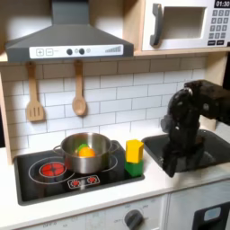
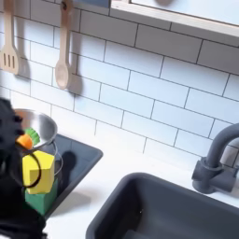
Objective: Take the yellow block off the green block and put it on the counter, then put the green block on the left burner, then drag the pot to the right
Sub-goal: 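Take the yellow block off the green block and put it on the counter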
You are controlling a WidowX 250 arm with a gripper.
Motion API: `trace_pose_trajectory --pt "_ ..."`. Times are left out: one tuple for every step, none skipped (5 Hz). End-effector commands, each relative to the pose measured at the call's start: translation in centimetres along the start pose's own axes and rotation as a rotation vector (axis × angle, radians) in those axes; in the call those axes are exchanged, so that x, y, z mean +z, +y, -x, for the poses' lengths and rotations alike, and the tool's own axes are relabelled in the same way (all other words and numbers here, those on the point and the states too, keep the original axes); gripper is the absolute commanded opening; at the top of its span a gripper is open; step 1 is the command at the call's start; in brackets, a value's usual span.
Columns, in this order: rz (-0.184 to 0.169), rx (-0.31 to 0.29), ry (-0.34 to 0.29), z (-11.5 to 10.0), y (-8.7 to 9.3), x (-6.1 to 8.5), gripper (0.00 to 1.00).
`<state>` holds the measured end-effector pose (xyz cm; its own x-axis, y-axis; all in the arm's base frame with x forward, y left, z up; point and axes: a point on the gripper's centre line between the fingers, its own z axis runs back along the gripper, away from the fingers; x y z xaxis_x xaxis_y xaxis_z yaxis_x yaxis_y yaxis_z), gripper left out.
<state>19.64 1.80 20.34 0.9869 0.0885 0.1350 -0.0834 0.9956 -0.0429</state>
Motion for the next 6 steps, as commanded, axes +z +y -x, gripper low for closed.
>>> trace_pose_trajectory --pt "0.0 0.011 -0.041 -3.3 0.0 -0.5 1.0" --pt "-0.002 0.04 -0.061 -4.9 0.1 -0.4 1.0" --pt "0.002 0.063 -0.066 -6.1 -0.1 -0.5 1.0" --pt "-0.008 0.08 -0.084 -7.0 -0.4 -0.1 1.0" --pt "-0.025 0.084 -0.086 -7.5 -0.5 0.1 1.0" --pt "-0.032 0.118 -0.083 -8.2 -0.3 -0.2 1.0"
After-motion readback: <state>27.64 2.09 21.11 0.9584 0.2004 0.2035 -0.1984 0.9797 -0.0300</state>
